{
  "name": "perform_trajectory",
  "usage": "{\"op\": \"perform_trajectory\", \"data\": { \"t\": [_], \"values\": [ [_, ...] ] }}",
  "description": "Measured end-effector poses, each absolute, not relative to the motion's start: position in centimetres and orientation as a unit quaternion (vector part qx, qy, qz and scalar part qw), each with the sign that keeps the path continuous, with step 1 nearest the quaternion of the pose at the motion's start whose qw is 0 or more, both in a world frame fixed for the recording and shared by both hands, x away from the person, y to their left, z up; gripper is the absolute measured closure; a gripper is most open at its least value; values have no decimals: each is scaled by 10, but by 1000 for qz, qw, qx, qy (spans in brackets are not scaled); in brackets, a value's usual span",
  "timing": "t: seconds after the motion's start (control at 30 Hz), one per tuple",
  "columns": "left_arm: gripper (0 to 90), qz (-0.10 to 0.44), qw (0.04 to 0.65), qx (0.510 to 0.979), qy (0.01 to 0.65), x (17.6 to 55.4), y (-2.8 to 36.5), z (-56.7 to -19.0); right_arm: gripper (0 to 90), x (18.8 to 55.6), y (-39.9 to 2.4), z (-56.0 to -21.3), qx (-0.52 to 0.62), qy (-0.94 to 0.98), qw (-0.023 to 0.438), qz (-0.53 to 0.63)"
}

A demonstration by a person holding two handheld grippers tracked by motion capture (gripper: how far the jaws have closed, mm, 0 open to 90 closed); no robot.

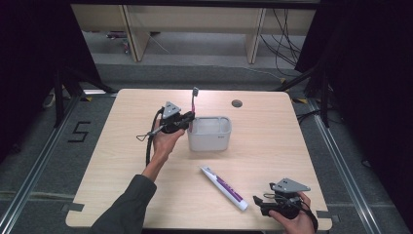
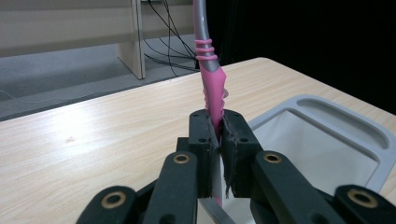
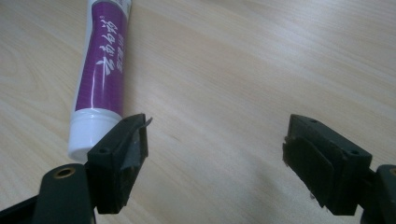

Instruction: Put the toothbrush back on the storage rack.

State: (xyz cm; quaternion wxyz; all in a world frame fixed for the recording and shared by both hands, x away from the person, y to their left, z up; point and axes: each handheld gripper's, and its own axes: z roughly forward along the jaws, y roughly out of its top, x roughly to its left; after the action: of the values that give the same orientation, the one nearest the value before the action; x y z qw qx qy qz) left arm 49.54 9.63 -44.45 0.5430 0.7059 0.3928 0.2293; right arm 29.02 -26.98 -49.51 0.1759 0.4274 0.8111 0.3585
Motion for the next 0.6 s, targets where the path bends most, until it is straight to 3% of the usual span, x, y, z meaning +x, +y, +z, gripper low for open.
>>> {"op": "perform_trajectory", "data": {
  "t": [0.6],
  "values": [
    [737, 243, 534, 710, 391, 490, 99, -443, 225, 290, -269, -496, 426, 811, 175, 360]
  ]
}}
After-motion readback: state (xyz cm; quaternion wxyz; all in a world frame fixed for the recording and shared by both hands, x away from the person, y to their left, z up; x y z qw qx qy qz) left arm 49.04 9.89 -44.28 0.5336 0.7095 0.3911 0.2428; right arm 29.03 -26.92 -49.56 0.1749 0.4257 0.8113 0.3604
